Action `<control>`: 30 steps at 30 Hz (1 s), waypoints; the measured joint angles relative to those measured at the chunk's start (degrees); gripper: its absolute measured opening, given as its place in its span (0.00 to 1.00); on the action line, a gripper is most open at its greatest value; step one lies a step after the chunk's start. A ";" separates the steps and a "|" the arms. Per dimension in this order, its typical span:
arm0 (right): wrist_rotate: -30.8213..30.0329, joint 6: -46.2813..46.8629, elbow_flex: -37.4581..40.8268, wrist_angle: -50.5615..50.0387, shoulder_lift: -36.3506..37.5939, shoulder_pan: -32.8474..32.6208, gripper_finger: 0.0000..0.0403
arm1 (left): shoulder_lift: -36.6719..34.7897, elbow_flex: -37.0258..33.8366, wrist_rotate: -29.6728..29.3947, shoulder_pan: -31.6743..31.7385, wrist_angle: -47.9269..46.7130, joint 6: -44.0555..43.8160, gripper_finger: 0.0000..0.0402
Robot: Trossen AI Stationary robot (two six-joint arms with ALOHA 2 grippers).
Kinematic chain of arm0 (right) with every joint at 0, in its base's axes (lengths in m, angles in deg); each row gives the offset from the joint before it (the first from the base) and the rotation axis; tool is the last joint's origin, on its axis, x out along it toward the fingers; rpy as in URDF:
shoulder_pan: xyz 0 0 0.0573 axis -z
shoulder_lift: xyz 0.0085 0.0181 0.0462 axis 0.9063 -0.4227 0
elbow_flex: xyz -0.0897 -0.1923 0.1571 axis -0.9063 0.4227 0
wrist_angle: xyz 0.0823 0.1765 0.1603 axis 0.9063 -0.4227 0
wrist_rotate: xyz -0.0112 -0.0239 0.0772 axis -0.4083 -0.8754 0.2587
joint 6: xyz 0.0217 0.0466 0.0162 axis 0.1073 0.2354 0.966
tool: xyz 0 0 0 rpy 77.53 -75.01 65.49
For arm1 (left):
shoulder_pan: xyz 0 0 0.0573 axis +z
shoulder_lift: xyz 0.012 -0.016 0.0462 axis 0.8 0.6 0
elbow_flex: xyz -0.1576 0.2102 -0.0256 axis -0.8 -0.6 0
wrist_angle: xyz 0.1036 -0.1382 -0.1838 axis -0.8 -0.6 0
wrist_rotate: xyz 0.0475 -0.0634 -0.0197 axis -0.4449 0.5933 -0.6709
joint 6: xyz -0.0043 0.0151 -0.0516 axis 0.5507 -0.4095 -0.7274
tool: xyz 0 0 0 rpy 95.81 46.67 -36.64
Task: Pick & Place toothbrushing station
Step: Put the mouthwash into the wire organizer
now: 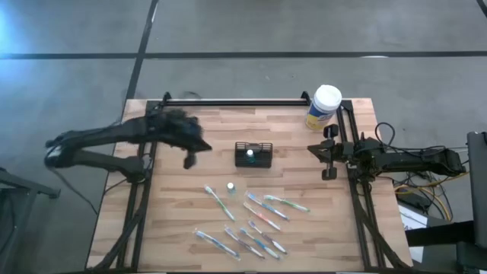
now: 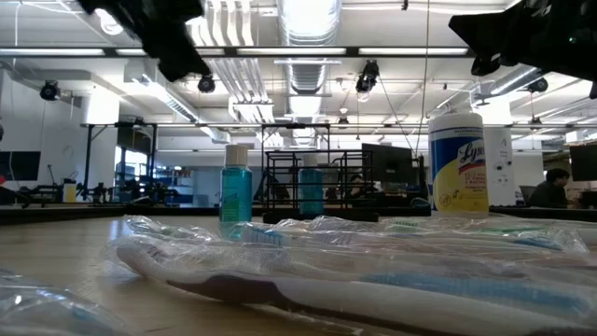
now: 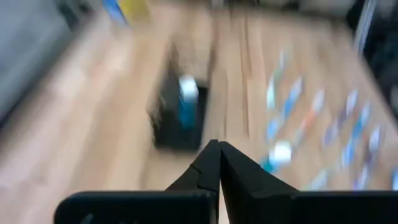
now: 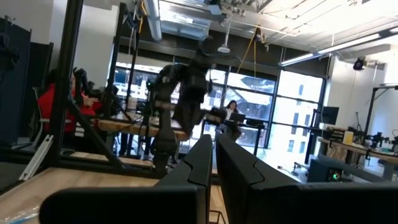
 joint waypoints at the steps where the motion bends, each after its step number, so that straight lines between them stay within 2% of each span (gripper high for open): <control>1: 0.02 0.01 0.00 0.00 0.00 0.00 0.04 | 2.93 1.92 0.23 -0.85 -2.96 1.47 0.03; 6: 0.02 0.17 0.00 0.00 0.00 0.00 0.04 | 13.36 11.82 0.45 -5.58 -8.74 6.51 0.09; 13: 0.02 2.83 0.16 -0.14 -0.09 0.00 0.04 | 24.65 21.72 0.96 -12.04 -14.72 11.19 0.29; 20: 0.04 2.85 0.30 -0.55 -0.88 0.00 0.04 | 31.91 25.48 0.72 -18.01 -15.48 17.28 0.41; 30: 0.02 2.83 0.30 -0.55 -0.94 0.00 0.04 | 36.83 25.57 -0.15 -18.15 -15.21 20.35 0.43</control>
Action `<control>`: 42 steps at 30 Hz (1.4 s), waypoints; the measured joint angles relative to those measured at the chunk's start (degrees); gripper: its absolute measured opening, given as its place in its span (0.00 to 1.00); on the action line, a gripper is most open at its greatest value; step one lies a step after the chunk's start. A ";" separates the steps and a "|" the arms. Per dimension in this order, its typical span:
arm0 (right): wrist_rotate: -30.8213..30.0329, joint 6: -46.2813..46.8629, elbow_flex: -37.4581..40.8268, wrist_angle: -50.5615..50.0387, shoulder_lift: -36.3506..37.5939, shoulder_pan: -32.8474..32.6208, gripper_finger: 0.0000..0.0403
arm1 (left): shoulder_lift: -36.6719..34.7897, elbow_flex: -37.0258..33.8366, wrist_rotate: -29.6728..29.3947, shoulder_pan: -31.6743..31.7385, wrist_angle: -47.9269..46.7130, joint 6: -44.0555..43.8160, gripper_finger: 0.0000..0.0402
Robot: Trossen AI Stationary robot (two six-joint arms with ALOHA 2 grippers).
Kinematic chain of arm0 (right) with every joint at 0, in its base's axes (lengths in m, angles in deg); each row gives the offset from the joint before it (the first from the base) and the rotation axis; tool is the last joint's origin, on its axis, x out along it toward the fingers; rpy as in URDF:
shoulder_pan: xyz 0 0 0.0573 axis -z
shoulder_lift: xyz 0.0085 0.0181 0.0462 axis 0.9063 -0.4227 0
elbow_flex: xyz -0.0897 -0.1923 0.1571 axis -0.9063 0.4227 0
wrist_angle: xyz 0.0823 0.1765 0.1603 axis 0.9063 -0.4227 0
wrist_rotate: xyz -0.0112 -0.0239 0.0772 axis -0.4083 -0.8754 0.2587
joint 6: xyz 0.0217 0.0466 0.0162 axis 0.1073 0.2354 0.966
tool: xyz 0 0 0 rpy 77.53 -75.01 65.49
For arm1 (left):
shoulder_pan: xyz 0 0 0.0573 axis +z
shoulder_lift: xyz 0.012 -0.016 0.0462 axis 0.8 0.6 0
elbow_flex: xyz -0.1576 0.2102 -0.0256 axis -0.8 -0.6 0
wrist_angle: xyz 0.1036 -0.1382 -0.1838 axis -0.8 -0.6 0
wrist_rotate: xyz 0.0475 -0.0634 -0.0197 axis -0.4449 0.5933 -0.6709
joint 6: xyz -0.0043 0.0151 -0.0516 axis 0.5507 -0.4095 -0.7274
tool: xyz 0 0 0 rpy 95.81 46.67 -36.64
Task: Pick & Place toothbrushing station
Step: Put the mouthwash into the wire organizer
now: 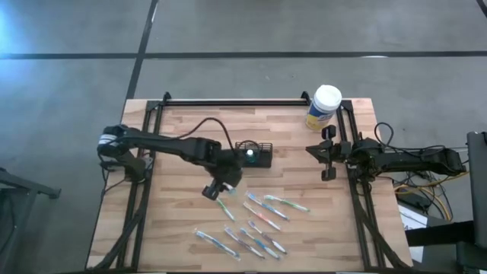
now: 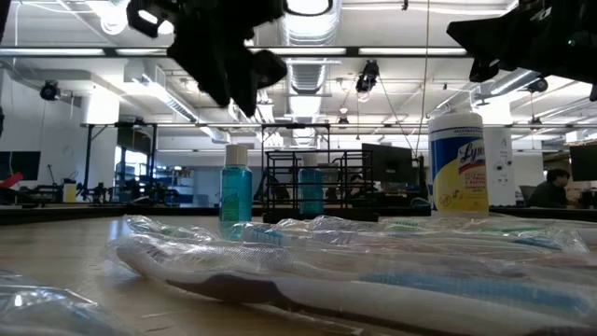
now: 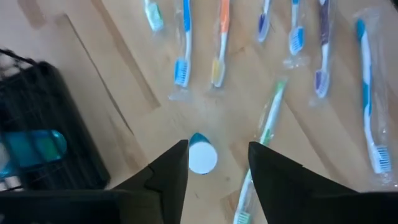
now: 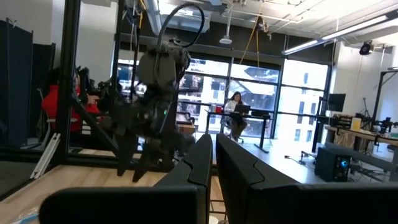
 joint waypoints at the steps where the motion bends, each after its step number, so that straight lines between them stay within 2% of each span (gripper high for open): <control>1: 0.02 0.00 0.00 0.02 0.00 0.00 0.04 | 0.47 -0.15 -0.04 0.04 -0.27 -0.05 0.43; 6: 0.01 -0.15 0.02 0.02 0.00 -0.02 0.04 | 1.88 -0.16 -0.25 0.04 0.28 -0.50 0.43; 10: 0.00 -0.13 0.02 0.02 0.00 -0.02 0.04 | 3.50 -0.15 -2.56 0.04 0.35 -0.81 0.43; 35: 0.01 0.00 0.02 0.00 0.02 -0.02 0.04 | 7.48 -0.17 -2.78 0.02 1.19 -1.25 0.42; 39: 0.02 -0.02 0.02 0.00 0.02 0.00 0.04 | 7.48 -0.17 -2.73 0.02 1.28 -1.38 0.38; 42: 0.02 -0.17 0.02 0.00 0.02 0.00 0.04 | 7.48 -0.17 -1.72 0.02 1.27 -1.22 0.29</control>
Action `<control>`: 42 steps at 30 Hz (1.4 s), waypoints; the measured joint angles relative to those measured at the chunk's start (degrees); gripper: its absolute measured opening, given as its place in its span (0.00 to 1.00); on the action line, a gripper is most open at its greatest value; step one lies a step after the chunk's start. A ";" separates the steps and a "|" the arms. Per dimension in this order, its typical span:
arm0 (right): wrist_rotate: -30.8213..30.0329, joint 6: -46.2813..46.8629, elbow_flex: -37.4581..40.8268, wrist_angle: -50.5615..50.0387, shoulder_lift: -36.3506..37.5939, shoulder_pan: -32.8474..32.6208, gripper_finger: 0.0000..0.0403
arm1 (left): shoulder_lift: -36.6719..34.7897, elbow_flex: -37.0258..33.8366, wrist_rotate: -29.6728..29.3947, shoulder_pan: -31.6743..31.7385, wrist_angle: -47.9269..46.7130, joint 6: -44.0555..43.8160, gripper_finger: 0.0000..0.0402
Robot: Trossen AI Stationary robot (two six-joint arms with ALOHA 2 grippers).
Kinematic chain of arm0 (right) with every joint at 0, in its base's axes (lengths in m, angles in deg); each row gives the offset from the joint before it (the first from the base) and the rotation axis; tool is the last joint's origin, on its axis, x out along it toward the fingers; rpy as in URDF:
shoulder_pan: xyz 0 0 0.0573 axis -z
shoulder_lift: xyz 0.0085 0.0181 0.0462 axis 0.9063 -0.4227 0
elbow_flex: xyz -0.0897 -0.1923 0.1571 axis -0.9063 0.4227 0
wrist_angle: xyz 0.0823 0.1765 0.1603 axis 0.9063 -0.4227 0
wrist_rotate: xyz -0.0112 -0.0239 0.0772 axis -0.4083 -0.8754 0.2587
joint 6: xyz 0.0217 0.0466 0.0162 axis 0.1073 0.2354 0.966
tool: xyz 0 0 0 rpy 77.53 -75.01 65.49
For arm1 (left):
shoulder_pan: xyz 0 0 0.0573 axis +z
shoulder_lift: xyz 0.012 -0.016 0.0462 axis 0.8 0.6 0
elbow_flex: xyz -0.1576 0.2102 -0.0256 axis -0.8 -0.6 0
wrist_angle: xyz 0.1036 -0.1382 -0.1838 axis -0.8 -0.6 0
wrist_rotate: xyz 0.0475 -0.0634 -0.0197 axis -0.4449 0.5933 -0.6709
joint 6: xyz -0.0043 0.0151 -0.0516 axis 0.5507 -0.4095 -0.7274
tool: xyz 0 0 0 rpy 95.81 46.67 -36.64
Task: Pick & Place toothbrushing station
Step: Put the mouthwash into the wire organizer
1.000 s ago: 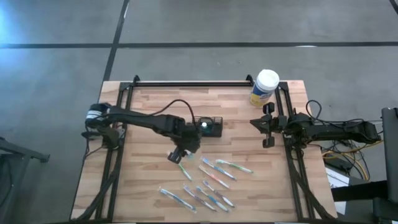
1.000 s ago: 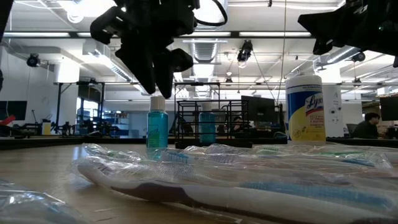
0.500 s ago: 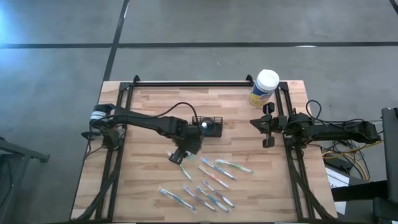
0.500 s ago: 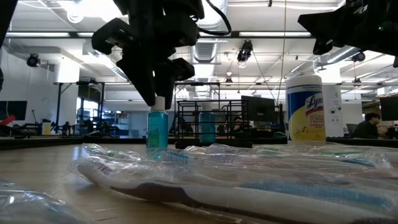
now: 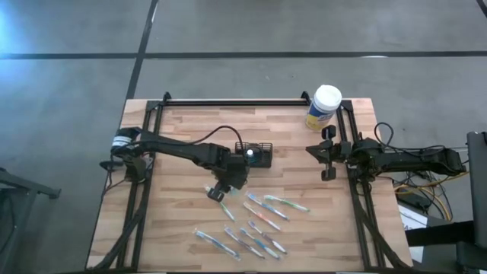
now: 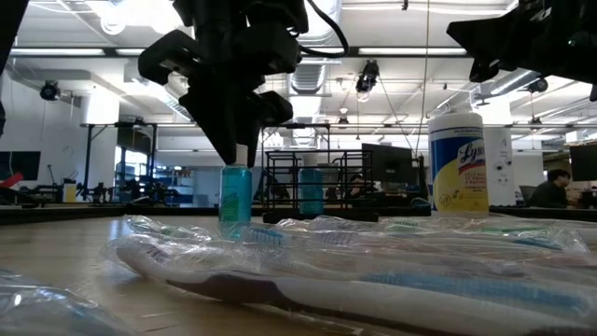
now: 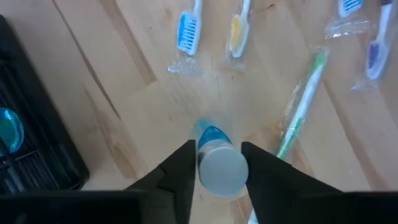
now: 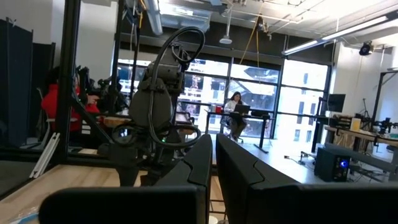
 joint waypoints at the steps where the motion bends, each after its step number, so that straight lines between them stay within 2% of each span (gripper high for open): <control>1: -0.02 0.00 0.00 0.00 0.00 -0.01 0.04 | 0.00 0.00 0.57 0.00 -0.02 0.32 0.26; 11: 0.00 0.15 0.00 -0.16 0.00 0.00 0.04 | -1.80 -0.02 2.24 -0.04 -0.17 3.28 0.24; 15: 0.00 0.17 0.02 -0.96 -0.02 0.00 0.04 | -6.43 -0.34 3.33 -0.01 0.16 4.59 0.24; 19: 0.04 0.17 0.02 -0.94 0.00 0.00 0.04 | -14.08 -4.39 5.03 0.89 4.38 3.87 0.24; 32: 0.10 0.17 0.02 -0.91 -0.02 -0.02 0.04 | -49.21 -34.29 5.80 6.92 23.70 -8.91 0.24; 37: 0.07 0.20 0.02 -0.87 0.00 -0.02 0.04 | -60.00 -42.74 5.48 8.42 28.61 -12.00 0.24; 42: 0.04 0.20 0.02 -0.87 0.00 -0.02 0.04 | -68.17 -53.45 5.27 10.36 38.39 -17.01 0.24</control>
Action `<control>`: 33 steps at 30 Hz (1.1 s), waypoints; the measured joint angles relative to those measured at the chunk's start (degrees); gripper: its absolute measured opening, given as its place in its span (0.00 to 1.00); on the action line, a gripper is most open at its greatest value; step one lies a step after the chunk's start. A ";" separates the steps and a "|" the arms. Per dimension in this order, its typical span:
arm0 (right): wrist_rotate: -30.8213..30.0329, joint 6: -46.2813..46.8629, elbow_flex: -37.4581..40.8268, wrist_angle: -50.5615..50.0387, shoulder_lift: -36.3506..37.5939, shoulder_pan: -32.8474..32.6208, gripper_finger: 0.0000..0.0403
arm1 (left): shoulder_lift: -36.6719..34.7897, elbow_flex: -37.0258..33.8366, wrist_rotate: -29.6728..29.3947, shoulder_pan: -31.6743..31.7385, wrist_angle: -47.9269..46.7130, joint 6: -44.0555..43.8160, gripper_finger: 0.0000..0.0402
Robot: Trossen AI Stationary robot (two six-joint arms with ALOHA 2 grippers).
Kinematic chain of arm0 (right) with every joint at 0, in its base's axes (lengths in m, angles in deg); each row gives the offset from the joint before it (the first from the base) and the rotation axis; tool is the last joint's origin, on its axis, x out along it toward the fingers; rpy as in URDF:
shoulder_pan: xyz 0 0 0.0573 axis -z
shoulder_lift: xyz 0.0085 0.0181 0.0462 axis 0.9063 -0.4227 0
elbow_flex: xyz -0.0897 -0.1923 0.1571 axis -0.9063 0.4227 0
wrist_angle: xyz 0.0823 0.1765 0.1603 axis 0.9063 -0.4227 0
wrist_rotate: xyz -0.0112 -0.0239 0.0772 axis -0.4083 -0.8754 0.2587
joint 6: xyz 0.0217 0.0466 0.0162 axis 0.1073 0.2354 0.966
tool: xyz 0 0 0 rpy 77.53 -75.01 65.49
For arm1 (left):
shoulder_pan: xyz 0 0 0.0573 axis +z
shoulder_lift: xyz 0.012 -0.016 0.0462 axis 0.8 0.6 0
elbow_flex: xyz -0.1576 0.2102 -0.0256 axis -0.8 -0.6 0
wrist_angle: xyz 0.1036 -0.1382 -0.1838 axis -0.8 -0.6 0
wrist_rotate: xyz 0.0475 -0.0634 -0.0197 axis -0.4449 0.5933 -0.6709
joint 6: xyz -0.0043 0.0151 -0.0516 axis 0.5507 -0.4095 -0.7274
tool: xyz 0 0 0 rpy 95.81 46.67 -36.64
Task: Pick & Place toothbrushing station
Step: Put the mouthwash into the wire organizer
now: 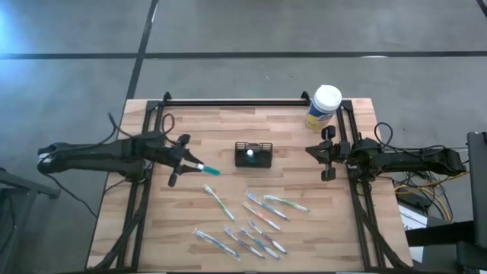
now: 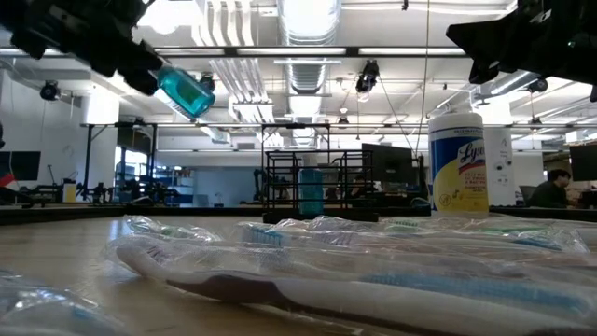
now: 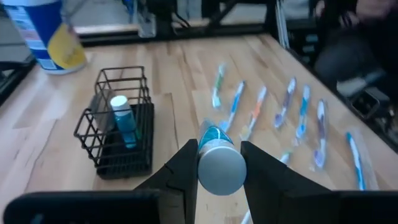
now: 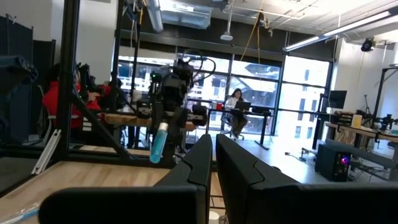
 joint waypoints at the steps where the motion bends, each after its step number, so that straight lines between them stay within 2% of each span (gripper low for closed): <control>1: 0.00 0.00 0.00 0.00 0.00 0.00 0.04 | -1.17 -1.99 0.00 0.27 2.14 -1.17 0.24; 8: -0.02 0.00 0.00 -0.01 0.00 0.00 0.04 | -6.16 -13.04 -0.06 0.56 15.31 -6.13 0.24; 11: -0.02 0.00 0.00 -0.02 0.00 0.00 0.04 | -6.26 -13.86 -1.23 0.73 16.83 -7.56 0.24; 14: -0.09 -0.02 0.00 0.00 -0.01 0.00 0.04 | -4.63 -10.66 -2.47 1.25 13.87 -7.27 0.24; 17: -0.09 -0.02 0.00 0.04 0.00 0.02 0.04 | -0.98 -4.39 -4.29 1.81 8.44 -5.98 0.24; 21: -0.15 -0.02 0.00 0.13 0.00 0.00 0.04 | 7.28 7.87 -6.91 1.90 1.11 -3.11 0.24; 28: -1.07 -0.15 0.00 0.06 0.00 0.02 0.04 | 28.31 33.98 -14.60 2.23 -14.87 -3.27 0.24; 33: -1.09 -0.17 0.00 -0.13 0.00 0.02 0.04 | 42.71 49.94 -14.52 2.15 -27.01 2.31 0.24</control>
